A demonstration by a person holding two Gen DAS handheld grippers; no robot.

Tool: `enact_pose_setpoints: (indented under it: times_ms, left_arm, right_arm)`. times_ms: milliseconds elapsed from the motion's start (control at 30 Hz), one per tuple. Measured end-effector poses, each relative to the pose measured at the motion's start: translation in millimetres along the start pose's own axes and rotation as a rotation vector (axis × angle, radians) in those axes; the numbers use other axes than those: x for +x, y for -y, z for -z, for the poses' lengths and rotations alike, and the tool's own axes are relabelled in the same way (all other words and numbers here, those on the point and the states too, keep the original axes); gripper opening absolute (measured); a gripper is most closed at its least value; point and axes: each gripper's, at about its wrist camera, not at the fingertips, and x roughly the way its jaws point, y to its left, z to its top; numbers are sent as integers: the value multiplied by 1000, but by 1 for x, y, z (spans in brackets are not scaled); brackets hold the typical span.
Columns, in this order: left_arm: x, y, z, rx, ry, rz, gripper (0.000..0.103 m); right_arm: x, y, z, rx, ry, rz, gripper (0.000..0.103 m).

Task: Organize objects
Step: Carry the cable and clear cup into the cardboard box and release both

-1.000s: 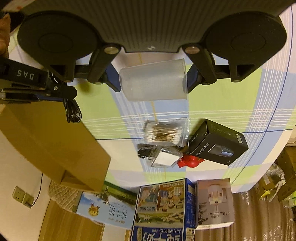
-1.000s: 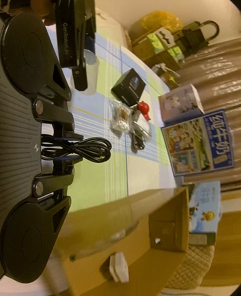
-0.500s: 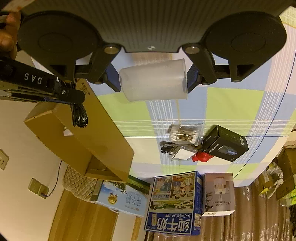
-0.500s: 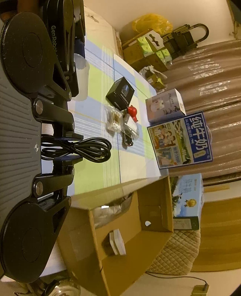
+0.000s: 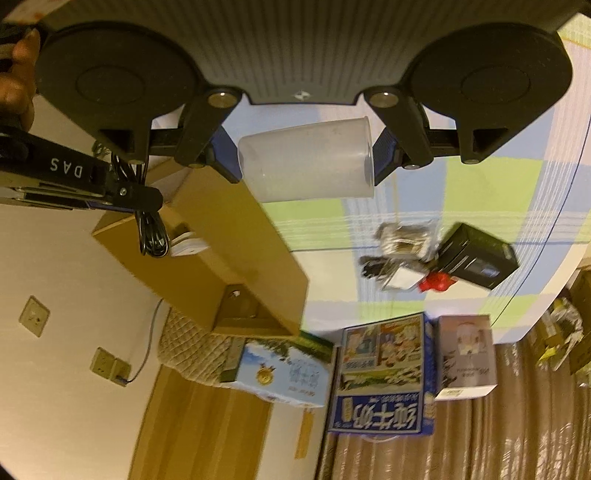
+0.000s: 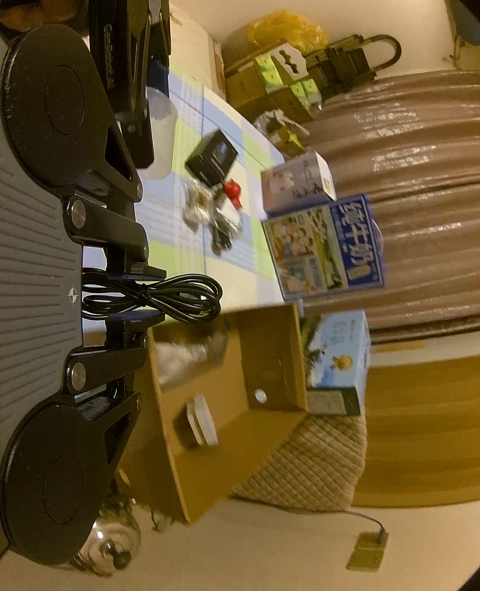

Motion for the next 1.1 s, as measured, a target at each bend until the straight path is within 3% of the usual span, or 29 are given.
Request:
enact_pose_setpoints:
  times_ms: [267,667,1100]
  left_arm:
    - [10,42,-24,53,16,68,69]
    - [56,98,-71,107,15,147,69]
    - [110,124,-98,144,-16,177,69]
  right_arm:
    - [-8,47,-25,-16,20,63,13]
    - [12,109,-62,-1,-15,80,13]
    - [41,147,-77,52,-23,98,13]
